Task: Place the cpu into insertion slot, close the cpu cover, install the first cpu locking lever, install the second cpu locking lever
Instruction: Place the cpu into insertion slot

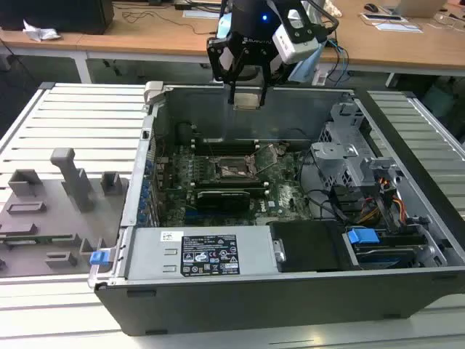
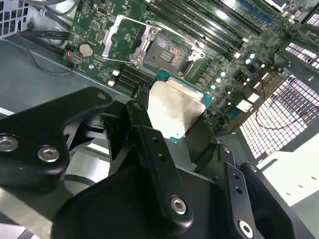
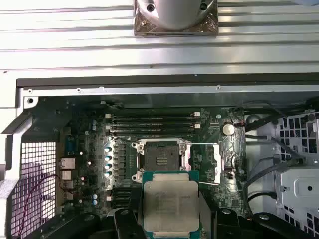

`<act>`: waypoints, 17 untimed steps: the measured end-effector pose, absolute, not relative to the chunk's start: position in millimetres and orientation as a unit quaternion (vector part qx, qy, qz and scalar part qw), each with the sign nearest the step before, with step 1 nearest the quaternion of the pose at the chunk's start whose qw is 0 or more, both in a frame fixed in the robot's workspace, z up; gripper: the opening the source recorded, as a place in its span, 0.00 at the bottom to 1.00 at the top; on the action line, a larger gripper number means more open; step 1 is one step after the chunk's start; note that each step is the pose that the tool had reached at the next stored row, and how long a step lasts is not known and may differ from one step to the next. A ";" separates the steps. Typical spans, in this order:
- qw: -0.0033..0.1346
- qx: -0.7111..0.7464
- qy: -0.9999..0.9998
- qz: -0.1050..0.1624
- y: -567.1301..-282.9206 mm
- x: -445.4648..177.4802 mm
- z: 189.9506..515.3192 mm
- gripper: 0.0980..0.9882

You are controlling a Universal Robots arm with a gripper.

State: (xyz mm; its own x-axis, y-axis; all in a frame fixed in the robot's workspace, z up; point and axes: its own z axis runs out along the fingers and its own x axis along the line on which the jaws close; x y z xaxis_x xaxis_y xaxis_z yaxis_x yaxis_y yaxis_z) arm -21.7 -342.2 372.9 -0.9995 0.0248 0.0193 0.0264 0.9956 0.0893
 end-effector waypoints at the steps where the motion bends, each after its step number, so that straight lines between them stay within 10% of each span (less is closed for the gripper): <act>1: 0.009 -0.013 -0.999 -0.045 -342.2 -21.7 372.9 0.50; 17: 0.008 -0.041 -0.998 -0.045 -342.2 -21.8 372.9 0.50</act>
State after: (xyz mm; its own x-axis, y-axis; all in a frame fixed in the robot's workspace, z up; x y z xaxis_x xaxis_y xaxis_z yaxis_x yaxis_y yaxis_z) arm -21.8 -342.2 372.9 -0.9965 0.0813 0.0194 0.0828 0.9926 0.0893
